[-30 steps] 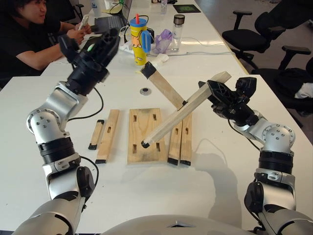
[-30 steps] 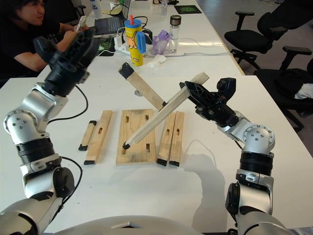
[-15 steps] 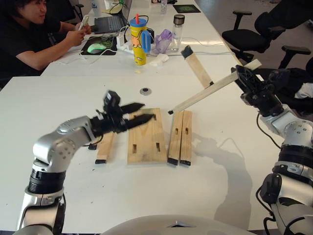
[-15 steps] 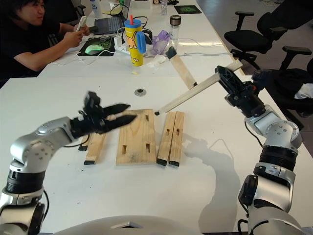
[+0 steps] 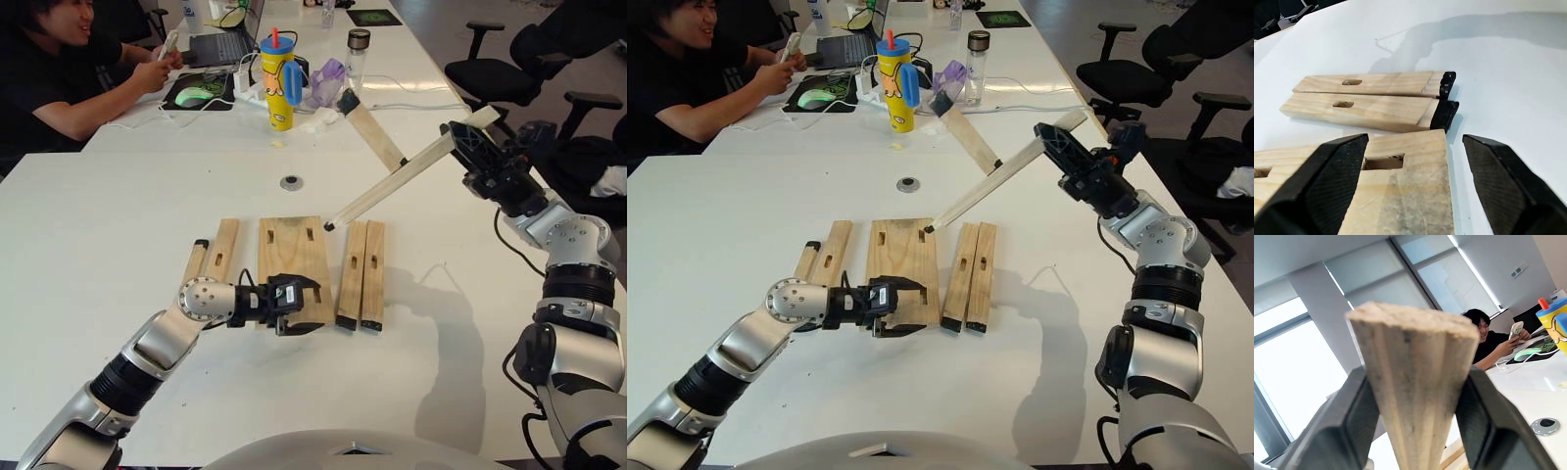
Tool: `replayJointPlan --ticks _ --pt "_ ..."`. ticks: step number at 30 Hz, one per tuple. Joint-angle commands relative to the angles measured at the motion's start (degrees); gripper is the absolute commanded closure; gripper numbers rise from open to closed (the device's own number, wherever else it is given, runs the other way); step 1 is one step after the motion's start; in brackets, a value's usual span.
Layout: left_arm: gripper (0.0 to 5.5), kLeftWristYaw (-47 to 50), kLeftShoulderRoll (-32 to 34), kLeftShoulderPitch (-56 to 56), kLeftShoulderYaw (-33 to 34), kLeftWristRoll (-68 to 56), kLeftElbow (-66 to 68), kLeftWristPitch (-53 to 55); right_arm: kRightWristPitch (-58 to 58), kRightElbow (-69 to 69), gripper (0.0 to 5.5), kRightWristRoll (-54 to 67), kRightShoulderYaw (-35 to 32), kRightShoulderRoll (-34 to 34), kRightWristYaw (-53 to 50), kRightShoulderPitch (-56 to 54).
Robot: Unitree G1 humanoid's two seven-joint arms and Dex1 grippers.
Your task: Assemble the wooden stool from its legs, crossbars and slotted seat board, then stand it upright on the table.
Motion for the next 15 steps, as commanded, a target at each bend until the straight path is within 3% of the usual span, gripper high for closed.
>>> replayJointPlan --ticks 1,15 --pt "1.92 -1.07 2.03 1.84 0.74 2.46 1.34 -2.03 -0.61 -3.39 3.45 -1.54 1.89 0.86 1.77 1.08" --pt "1.92 2.02 0.47 1.19 -1.21 12.79 13.84 -6.22 -5.72 -12.33 3.45 -8.49 10.93 0.31 9.09 4.38"
